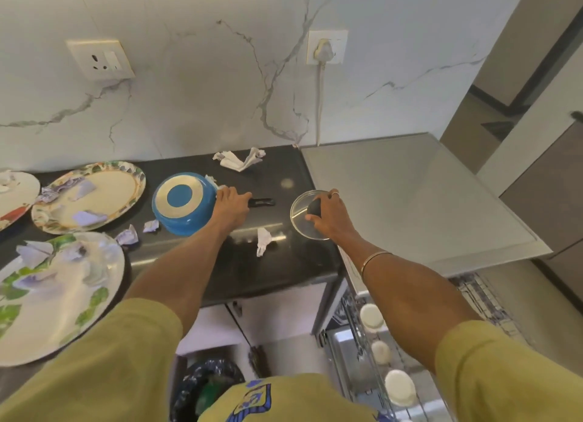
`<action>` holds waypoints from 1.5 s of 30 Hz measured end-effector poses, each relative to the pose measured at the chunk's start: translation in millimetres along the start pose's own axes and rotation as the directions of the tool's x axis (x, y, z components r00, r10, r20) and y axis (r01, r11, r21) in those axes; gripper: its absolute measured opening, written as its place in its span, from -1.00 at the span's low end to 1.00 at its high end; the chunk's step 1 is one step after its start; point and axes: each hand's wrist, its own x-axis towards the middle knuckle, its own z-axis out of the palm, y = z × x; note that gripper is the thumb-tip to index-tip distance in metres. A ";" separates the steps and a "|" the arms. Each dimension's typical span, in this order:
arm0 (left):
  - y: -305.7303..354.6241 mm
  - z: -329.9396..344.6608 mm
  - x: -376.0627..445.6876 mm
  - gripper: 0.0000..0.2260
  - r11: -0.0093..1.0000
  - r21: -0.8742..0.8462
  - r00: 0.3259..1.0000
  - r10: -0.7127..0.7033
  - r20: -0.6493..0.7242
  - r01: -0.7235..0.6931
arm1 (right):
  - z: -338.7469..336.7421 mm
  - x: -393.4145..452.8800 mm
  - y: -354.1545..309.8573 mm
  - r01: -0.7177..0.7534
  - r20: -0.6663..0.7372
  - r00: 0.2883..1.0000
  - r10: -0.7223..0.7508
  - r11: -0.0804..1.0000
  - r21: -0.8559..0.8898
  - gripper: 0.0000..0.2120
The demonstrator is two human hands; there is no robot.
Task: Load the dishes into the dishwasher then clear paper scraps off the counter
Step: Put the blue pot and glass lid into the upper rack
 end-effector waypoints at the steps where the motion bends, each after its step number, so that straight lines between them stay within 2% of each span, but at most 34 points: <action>1: 7.1 -0.8 -10.8 -0.65 1.000 -0.009 1.000 0.004 -0.002 -0.004 | -4.4 -10.9 5.8 -0.002 0.012 1.000 0.002 1.000 -0.024 -0.43; 10: 57.0 -5.2 -85.2 -0.68 0.998 -0.005 0.998 0.058 -0.009 -0.058 | -26.2 -103.0 35.8 -0.050 -0.005 0.999 0.050 0.999 0.007 -0.48; 19: 91.8 2.5 -132.3 -0.76 0.981 -0.021 0.981 0.195 -0.024 -0.195 | -33.8 -182.2 44.1 -0.176 -0.063 0.983 0.175 0.984 -0.016 -0.46; 30: 128.3 25.3 -225.9 -0.72 0.910 0.081 0.908 0.412 -0.074 -0.406 | -30.6 -311.9 38.3 -0.372 -0.113 0.925 0.363 0.926 -0.063 -0.39; 41: 193.6 41.4 -309.5 -0.70 0.817 0.008 0.816 0.577 -0.026 -0.577 | -29.0 -443.7 60.6 -0.537 -0.168 0.830 0.532 0.844 0.022 -0.44; 45: 228.1 37.7 -329.3 -0.66 0.793 0.059 0.795 0.606 0.025 -0.606 | -34.9 -473.3 76.3 -0.569 -0.182 0.806 0.564 0.822 0.028 -0.43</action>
